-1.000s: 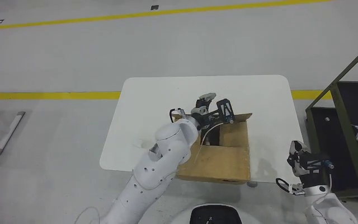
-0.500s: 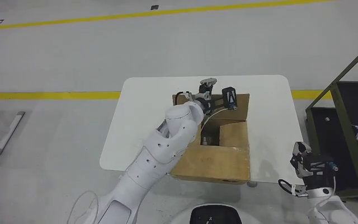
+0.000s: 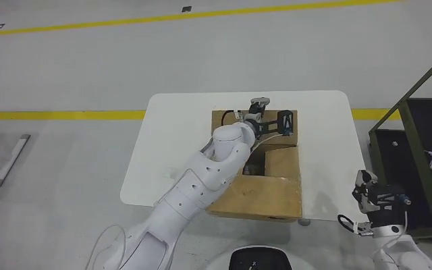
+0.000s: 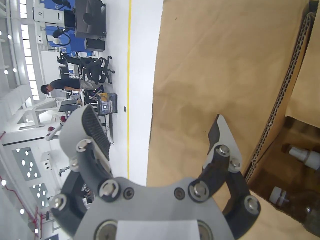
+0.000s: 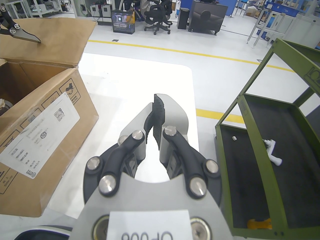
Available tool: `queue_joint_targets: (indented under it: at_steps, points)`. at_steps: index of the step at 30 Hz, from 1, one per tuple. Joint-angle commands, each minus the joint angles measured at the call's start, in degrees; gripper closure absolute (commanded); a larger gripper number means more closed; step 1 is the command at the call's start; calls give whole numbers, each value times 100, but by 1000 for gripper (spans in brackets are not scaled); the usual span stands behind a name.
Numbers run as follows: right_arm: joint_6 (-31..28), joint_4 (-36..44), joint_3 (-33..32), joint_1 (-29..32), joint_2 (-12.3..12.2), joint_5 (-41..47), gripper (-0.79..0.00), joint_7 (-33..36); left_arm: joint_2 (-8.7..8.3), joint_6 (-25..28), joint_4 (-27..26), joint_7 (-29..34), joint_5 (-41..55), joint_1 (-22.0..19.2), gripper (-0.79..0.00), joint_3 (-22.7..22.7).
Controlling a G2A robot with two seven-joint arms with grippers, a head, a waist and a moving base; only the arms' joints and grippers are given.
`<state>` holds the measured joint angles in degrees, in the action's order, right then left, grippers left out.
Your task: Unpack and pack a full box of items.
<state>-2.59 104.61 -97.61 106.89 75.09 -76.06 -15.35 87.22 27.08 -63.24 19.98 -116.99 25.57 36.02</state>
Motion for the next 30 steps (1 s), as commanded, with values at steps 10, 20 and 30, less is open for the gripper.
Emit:
queue_joint_targets:
  at_steps: [10,20,30]
  points:
    - [-1104,-55,-359,-119,-7,1841,0,190,-122,12,-1184,196,714,582,-785,868]
    - [-2848,68,-648,-256,-132,2328,0,817,-429,286,-3331,902,1635,2108,-785,2183]
    - [-4644,48,-502,-383,-286,1850,0,1352,-681,149,-4932,1364,1835,3864,-785,3281]
